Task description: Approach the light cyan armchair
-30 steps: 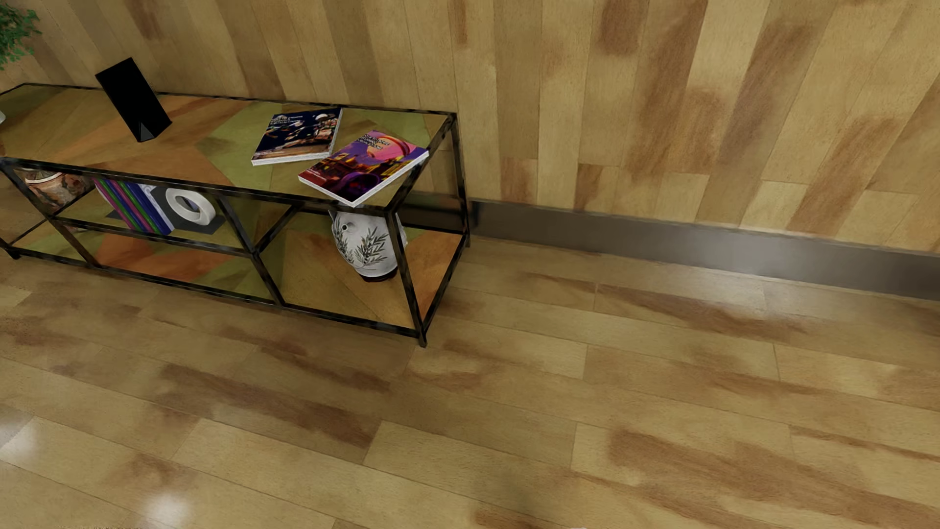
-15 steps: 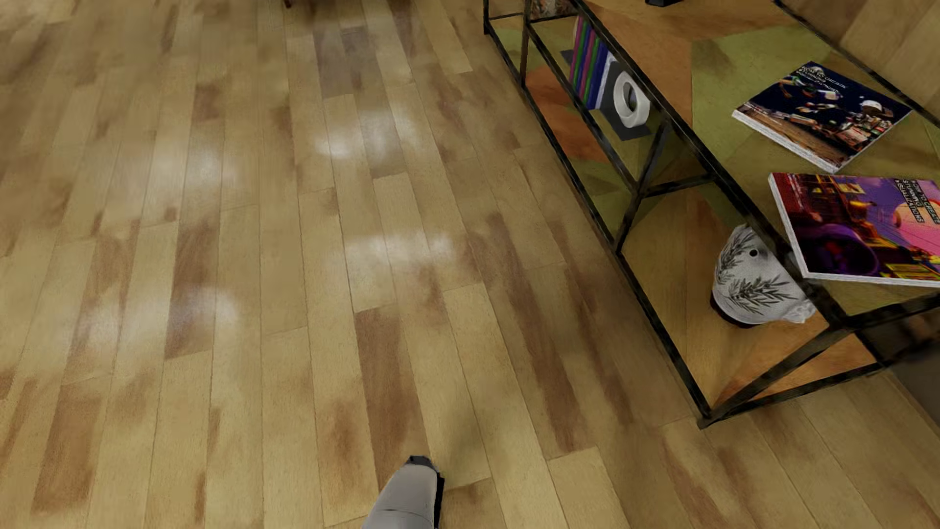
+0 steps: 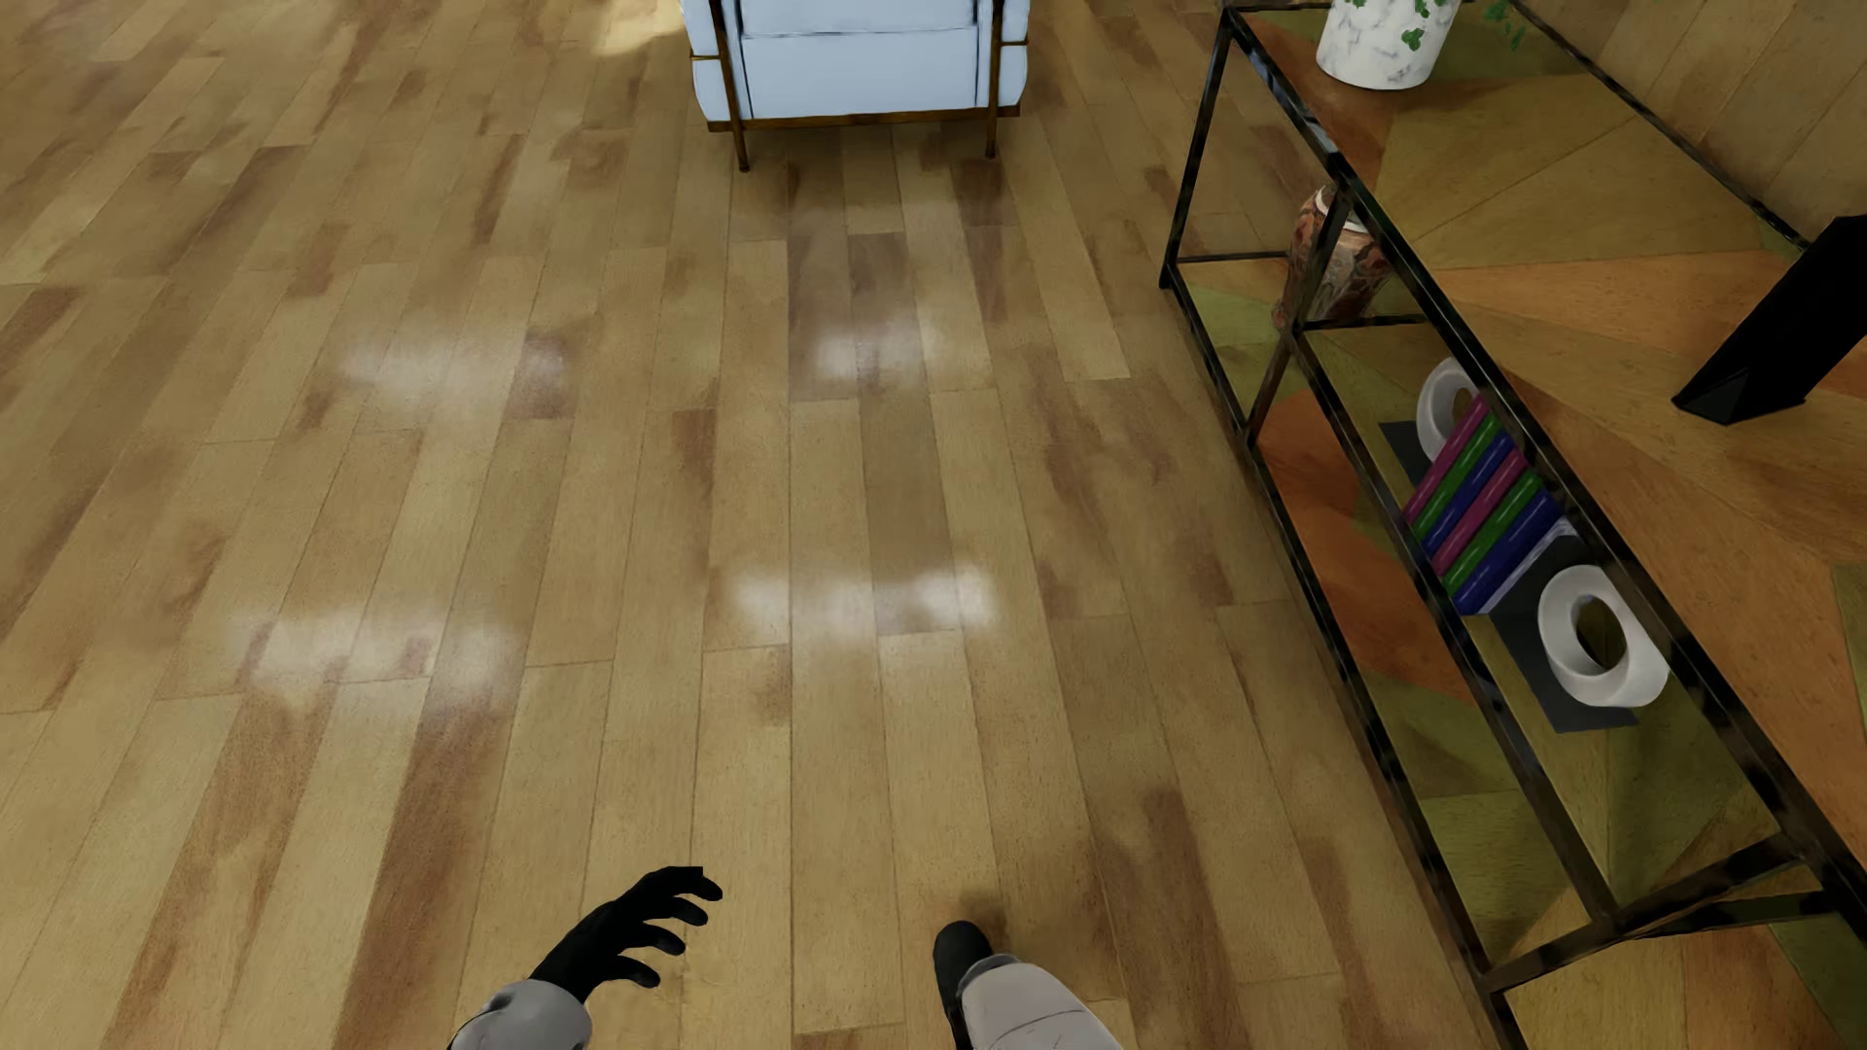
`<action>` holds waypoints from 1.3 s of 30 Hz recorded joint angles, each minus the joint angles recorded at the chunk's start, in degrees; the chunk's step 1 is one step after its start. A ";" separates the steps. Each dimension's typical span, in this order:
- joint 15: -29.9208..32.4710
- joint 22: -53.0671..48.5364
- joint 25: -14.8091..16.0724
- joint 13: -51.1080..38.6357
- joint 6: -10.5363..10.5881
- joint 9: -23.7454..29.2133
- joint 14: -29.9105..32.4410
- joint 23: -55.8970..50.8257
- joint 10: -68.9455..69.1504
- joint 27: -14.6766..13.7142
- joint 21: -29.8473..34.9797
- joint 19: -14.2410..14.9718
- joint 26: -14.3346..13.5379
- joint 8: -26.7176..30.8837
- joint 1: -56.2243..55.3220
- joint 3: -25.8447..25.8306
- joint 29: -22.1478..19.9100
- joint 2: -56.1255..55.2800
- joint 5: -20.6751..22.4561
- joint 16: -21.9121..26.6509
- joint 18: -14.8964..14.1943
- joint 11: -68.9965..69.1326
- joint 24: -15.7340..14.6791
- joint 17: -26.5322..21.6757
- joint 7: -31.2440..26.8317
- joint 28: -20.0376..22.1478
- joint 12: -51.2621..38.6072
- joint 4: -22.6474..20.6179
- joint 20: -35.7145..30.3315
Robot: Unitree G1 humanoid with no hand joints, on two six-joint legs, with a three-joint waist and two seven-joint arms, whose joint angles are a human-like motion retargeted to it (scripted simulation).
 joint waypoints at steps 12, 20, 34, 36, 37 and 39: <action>-3.06 24.12 0.00 -13.84 -0.92 2.18 41.95 -20.34 20.21 0.00 -8.51 0.00 0.00 0.00 -41.40 24.84 0.00 38.60 7.47 -4.03 0.00 2.64 0.00 3.45 0.00 0.00 17.37 2.59 -18.44; 21.55 29.75 0.00 -16.03 -3.20 0.71 37.44 -12.60 15.50 0.00 -12.87 0.00 0.00 0.00 -47.46 30.74 0.00 46.16 -1.73 -4.59 0.00 27.48 0.00 5.29 0.00 0.00 23.00 -2.57 -26.79; 18.51 -0.17 0.00 -0.77 2.05 -2.90 13.46 8.58 10.77 0.00 -3.69 0.00 0.00 0.00 -1.36 2.06 0.00 6.59 1.40 -2.57 0.00 8.84 0.00 3.58 0.00 0.00 1.12 3.01 5.77; 5.98 4.88 0.00 -1.33 3.86 -2.67 27.52 9.90 30.66 0.00 -4.18 0.00 0.00 0.00 -6.56 3.76 0.00 10.30 6.23 -4.29 0.00 15.40 0.00 4.08 0.00 0.00 4.65 7.97 2.55; 2.83 9.09 0.00 -2.36 3.77 -0.86 31.10 7.06 42.82 0.00 -5.72 0.00 0.00 0.00 -10.35 4.75 0.00 15.50 6.12 -6.66 0.00 17.36 0.00 4.31 0.00 0.00 6.02 7.96 3.53; 1.01 17.59 0.00 -7.58 3.14 0.84 31.33 2.76 57.62 0.00 -5.97 0.00 0.00 0.00 -20.34 10.22 0.00 21.03 8.39 -5.83 0.00 14.98 0.00 3.99 0.00 0.00 5.46 7.97 -10.35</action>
